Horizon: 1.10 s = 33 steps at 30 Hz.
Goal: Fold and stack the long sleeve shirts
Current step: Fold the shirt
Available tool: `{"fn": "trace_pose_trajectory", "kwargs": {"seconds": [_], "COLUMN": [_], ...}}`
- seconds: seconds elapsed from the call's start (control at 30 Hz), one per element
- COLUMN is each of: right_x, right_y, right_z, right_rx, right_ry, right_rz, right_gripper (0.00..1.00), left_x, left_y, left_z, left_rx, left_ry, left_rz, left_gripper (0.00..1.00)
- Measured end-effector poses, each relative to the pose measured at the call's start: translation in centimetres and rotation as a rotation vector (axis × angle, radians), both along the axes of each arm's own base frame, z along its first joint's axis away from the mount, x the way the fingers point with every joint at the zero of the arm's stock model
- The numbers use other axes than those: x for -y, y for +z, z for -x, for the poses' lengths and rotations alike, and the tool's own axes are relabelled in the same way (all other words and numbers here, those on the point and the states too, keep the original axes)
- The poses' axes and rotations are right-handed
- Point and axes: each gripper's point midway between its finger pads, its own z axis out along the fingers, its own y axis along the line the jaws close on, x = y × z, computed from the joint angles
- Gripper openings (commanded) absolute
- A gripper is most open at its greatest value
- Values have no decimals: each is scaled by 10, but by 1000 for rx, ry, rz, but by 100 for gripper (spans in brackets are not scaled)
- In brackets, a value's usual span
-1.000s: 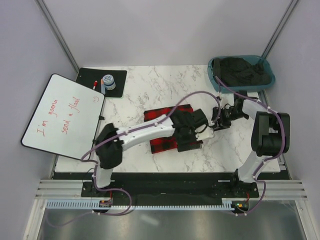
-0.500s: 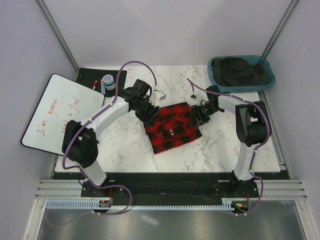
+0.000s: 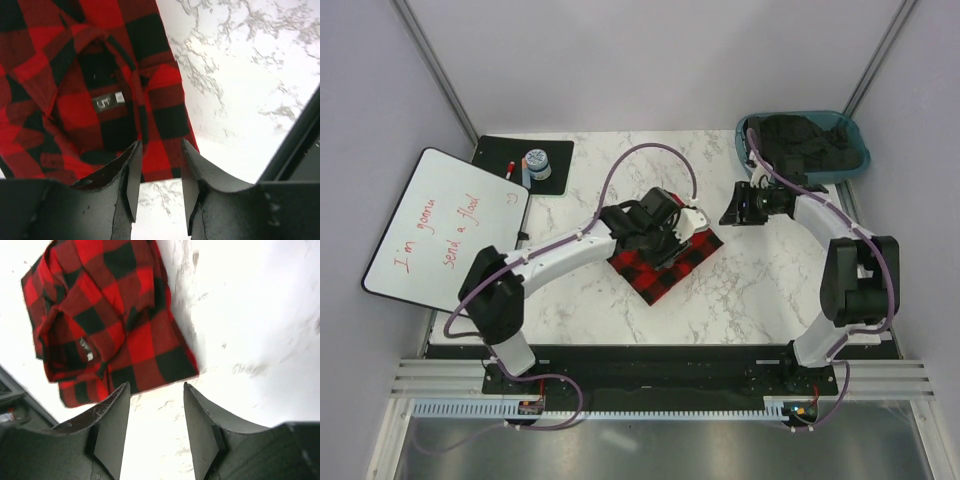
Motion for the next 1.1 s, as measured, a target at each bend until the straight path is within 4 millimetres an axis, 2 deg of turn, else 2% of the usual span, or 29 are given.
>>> {"fn": "trace_pose_trajectory", "kwargs": {"seconds": [0.03, 0.1, 0.23, 0.3, 0.47, 0.57, 0.7, 0.73, 0.8, 0.9, 1.0, 1.1], "right_x": [5, 0, -21, -30, -40, -44, -49, -51, -56, -61, -62, -62], "right_y": [-2, -15, -68, -79, -78, -77, -78, -79, -83, -90, -92, -93], "right_z": [9, 27, 79, 95, 75, 69, 68, 67, 68, 71, 71, 71], "right_rx": [-23, -101, -345, -434, -419, -417, -414, -411, -415, -439, -452, -453], "right_ry": [-31, -65, -121, -147, -186, -194, -191, -187, -176, -172, -172, -175], "right_rz": [-30, -97, -210, -273, -375, -419, -441, -440, -442, -442, -450, -451], "right_gripper": [53, 53, 52, 52, 53, 53, 45, 37, 25, 12, 5, 4], "left_x": [8, 19, 32, 37, 38, 35, 33, 33, 35, 41, 52, 66], "left_y": [-4, -12, -30, -39, -64, -73, -81, -82, -81, -71, -56, -43], "left_z": [-1, -7, -16, -18, -21, -25, -27, -28, -30, -33, -33, -27], "left_rx": [9, 31, 53, 55, 50, 59, 66, 70, 74, 87, 105, 124], "left_ry": [-7, -7, -7, -13, -21, -19, -22, -25, -24, -27, -37, -60], "left_rz": [-10, -38, -87, -105, -164, -197, -225, -230, -227, -213, -189, -167], "left_gripper": [42, 42, 41, 41, 39, 32, 8, 2, 2, 2, 2, 2]}}
